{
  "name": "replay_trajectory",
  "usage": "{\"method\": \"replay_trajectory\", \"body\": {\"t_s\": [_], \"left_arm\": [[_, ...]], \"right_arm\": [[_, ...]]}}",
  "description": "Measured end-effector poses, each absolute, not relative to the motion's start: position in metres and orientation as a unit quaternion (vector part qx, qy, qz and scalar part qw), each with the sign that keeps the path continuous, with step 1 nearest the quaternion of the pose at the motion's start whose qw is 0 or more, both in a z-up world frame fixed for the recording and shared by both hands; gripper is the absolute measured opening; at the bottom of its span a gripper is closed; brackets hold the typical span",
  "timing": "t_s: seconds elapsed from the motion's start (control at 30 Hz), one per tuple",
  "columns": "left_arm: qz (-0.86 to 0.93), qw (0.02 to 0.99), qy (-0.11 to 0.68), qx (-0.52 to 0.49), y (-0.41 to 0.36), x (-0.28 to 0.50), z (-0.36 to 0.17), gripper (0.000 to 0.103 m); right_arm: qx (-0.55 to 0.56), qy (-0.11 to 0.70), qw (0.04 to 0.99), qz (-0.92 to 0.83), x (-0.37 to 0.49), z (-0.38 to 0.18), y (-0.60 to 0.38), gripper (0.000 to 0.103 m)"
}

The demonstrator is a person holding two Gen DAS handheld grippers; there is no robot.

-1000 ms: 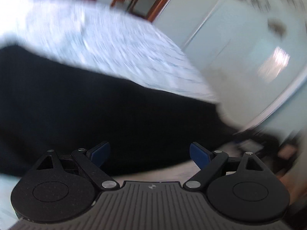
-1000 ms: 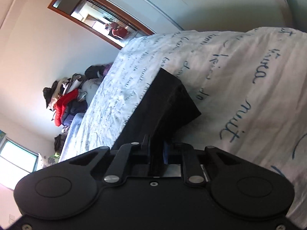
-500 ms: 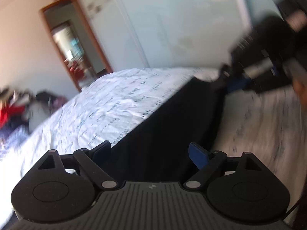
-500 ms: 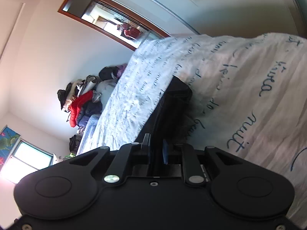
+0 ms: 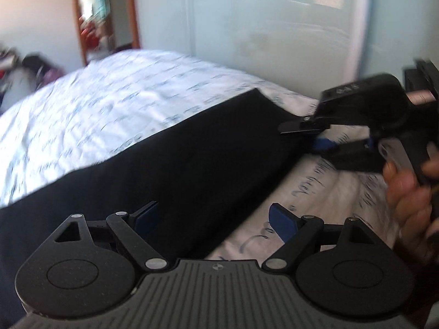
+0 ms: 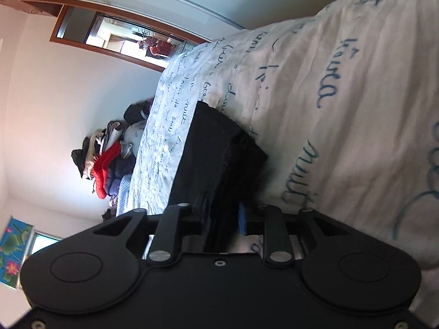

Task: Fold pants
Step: 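Close the right tool on the trouser edge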

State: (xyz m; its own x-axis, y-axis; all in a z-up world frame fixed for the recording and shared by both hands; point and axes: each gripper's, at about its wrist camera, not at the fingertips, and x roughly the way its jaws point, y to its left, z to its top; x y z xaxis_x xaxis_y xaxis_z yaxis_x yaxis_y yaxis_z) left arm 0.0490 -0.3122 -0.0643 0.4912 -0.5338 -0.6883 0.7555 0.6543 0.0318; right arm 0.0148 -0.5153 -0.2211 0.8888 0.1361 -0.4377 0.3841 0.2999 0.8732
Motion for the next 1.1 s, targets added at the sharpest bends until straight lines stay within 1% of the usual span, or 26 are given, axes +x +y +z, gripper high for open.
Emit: {"method": "replay_trajectory", "body": {"t_s": [0.03,0.07,0.13,0.17,0.2,0.23,0.4,0.53,0.7,0.73,0.77,0.83,0.9,1.03,1.1], "left_arm": [[-0.369,0.849,0.344,0.157,-0.311,0.054,-0.065,0.088],[-0.362,0.848,0.360,0.144,-0.310,0.058,-0.066,0.087],[-0.344,0.847,0.389,0.112,-0.309,0.067,-0.068,0.087],[-0.336,0.847,0.401,0.096,-0.306,0.069,-0.068,0.087],[-0.332,0.847,0.408,0.080,-0.303,0.070,-0.068,0.087],[-0.327,0.848,0.411,0.067,-0.300,0.070,-0.067,0.087],[-0.330,0.834,0.442,-0.009,-0.288,0.072,-0.058,0.087],[-0.354,0.816,0.455,-0.046,-0.283,0.069,-0.053,0.087],[-0.332,0.791,0.493,-0.145,-0.269,0.086,-0.057,0.087],[-0.330,0.796,0.487,-0.140,-0.269,0.086,-0.055,0.087],[-0.331,0.810,0.472,-0.112,-0.272,0.082,-0.051,0.087],[-0.326,0.849,0.415,0.000,-0.286,0.068,-0.042,0.087],[-0.341,0.863,0.360,0.095,-0.301,0.056,-0.042,0.088],[-0.360,0.860,0.316,0.178,-0.314,0.040,-0.054,0.085],[-0.359,0.860,0.301,0.199,-0.317,0.036,-0.058,0.084]], "right_arm": [[0.590,0.218,0.774,-0.075,0.018,-0.222,-0.515,0.033],[0.595,0.214,0.771,-0.070,0.021,-0.223,-0.513,0.039],[0.591,0.212,0.775,-0.068,0.026,-0.220,-0.510,0.041],[0.585,0.212,0.780,-0.066,0.028,-0.218,-0.508,0.036],[0.581,0.211,0.784,-0.063,0.029,-0.215,-0.507,0.014],[0.577,0.209,0.788,-0.056,0.028,-0.213,-0.506,0.009],[0.565,0.204,0.798,-0.041,0.026,-0.206,-0.507,0.009],[0.564,0.203,0.800,-0.034,0.030,-0.201,-0.507,0.009],[0.565,0.202,0.800,-0.030,0.031,-0.200,-0.508,0.009],[0.564,0.202,0.800,-0.029,0.031,-0.200,-0.508,0.009],[0.564,0.202,0.800,-0.027,0.030,-0.201,-0.508,0.009],[0.565,0.201,0.800,-0.025,0.030,-0.201,-0.508,0.009],[0.565,0.200,0.800,-0.022,0.031,-0.200,-0.509,0.009],[0.567,0.197,0.800,-0.017,0.033,-0.200,-0.511,0.009],[0.568,0.196,0.799,-0.011,0.033,-0.199,-0.511,0.009]]}}
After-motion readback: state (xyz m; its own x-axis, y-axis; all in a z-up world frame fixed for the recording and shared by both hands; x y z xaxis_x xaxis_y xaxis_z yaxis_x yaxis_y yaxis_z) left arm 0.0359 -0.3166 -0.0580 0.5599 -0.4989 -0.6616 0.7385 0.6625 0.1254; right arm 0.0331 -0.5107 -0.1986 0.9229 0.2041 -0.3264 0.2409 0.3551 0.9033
